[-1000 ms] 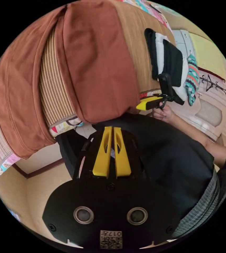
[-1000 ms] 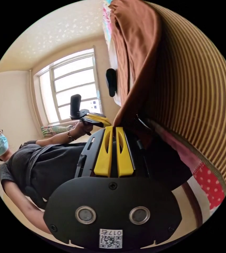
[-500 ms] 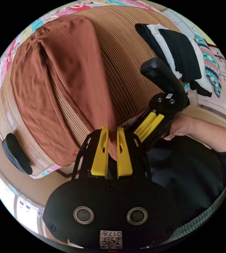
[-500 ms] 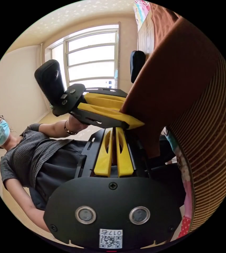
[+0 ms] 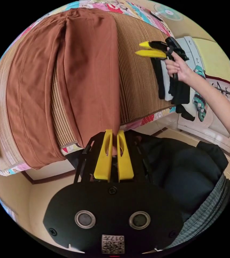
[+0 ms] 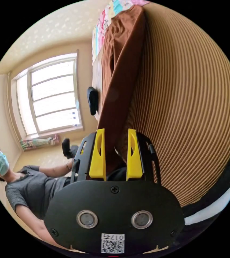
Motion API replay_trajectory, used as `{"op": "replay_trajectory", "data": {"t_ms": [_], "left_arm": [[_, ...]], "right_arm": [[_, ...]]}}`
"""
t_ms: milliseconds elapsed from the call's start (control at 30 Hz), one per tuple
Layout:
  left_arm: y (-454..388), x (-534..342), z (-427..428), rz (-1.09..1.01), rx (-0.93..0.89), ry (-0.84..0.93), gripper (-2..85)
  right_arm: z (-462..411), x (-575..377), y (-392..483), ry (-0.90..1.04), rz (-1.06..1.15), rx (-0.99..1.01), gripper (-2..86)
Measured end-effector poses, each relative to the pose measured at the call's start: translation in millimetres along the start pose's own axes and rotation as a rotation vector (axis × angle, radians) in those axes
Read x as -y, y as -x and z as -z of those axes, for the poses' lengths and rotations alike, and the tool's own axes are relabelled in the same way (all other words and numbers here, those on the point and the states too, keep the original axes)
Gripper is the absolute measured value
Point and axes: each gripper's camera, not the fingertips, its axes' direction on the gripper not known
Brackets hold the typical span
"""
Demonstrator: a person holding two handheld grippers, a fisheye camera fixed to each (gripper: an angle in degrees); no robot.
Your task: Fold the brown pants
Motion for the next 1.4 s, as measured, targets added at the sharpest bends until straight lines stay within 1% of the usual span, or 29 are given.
{"op": "replay_trajectory", "data": {"t_ms": [67,100,167,267,300,367,500,567,600,667,700,767,800,867,900,967,1000,1067,1167,1233,1300,1367,1400], "left_arm": [[0.2,-3.5,4.7,0.009,-0.032,-0.018,0.7],[0.7,-6.7,7.8,0.017,-0.059,-0.031,0.7],[3.2,-13.5,15.1,0.043,-0.105,-0.056,0.6],[11.6,-27.4,30.4,0.102,-0.204,-0.119,0.5],[15.9,-32.5,36.0,0.127,-0.238,-0.138,0.4],[21.4,-38.9,43.9,0.153,-0.287,-0.159,0.4],[26.8,-48.6,63.8,0.140,-0.363,-0.180,0.4],[30.0,-53.1,74.0,0.126,-0.394,-0.190,0.4],[33.6,-57.1,81.7,0.116,-0.418,-0.202,0.4],[43.5,-65.4,93.3,0.118,-0.480,-0.225,0.3],[53.3,-72.7,101.5,0.125,-0.538,-0.246,0.3],[71.0,-86.9,115.7,0.130,-0.635,-0.281,0.1],[83.7,-98.5,127.7,0.117,-0.697,-0.304,0.0],[105.3,-120.2,147.9,0.104,-0.777,-0.336,-0.1],[120.6,-137.4,164.0,0.088,-0.819,-0.363,-0.1],[143.8,-162.3,190.6,0.042,-0.851,-0.393,0.0],[162.0,-177.4,212.4,-0.001,-0.831,-0.407,0.0],[197.3,-196.7,245.0,-0.016,-0.770,-0.430,0.2],[259.9,-210.6,272.3,0.035,-0.657,-0.371,1.1],[302.7,-209.5,275.2,0.082,-0.580,-0.303,2.6],[326.2,-205.2,274.5,0.108,-0.522,-0.257,3.5],[342.1,-198.6,275.3,0.107,-0.468,-0.193,3.8],[345.8,-193.7,277.4,0.066,-0.454,-0.146,3.7]], "right_arm": [[54.9,58.3,-26.4,-0.237,-0.069,0.007,12.6],[66.1,71.3,-34.5,-0.296,-0.099,0.017,12.8],[98.0,115.8,-67.0,-0.531,-0.194,0.126,13.7],[108.3,173.7,-97.5,-0.689,-0.255,0.256,14.6],[108.8,185.5,-99.6,-0.705,-0.261,0.258,14.7],[110.6,236.1,-96.5,-0.745,-0.259,0.181,14.7],[108.3,312.0,-81.1,-0.758,-0.240,-0.001,13.6],[97.6,359.4,-69.9,-0.710,-0.237,-0.165,10.2],[93.8,369.5,-66.9,-0.696,-0.236,-0.206,8.6],[76.4,399.2,-46.5,-0.664,-0.223,-0.373,4.3],[71.5,403.9,-36.2,-0.672,-0.215,-0.423,4.0],[41.6,418.7,28.6,-0.690,-0.120,-0.674,3.1],[30.8,422.2,49.5,-0.691,-0.076,-0.731,3.0],[-16.2,433.1,138.6,-0.716,0.101,-0.880,2.7],[-27.0,435.7,160.3,-0.728,0.144,-0.891,2.7],[-67.8,458.5,238.6,-0.740,0.284,-0.861,2.7],[-78.0,467.7,255.0,-0.737,0.307,-0.843,2.8],[-122.9,513.6,302.9,-0.721,0.366,-0.731,3.2],[-181.4,578.7,324.3,-0.630,0.383,-0.617,4.5],[-201.3,590.3,322.4,-0.642,0.333,-0.551,5.7],[-218.5,580.1,316.9,-0.638,0.311,-0.484,6.8],[-254.7,539.3,306.3,-0.504,0.383,-0.435,7.4],[-266.0,524.1,302.2,-0.457,0.406,-0.435,7.6]]}}
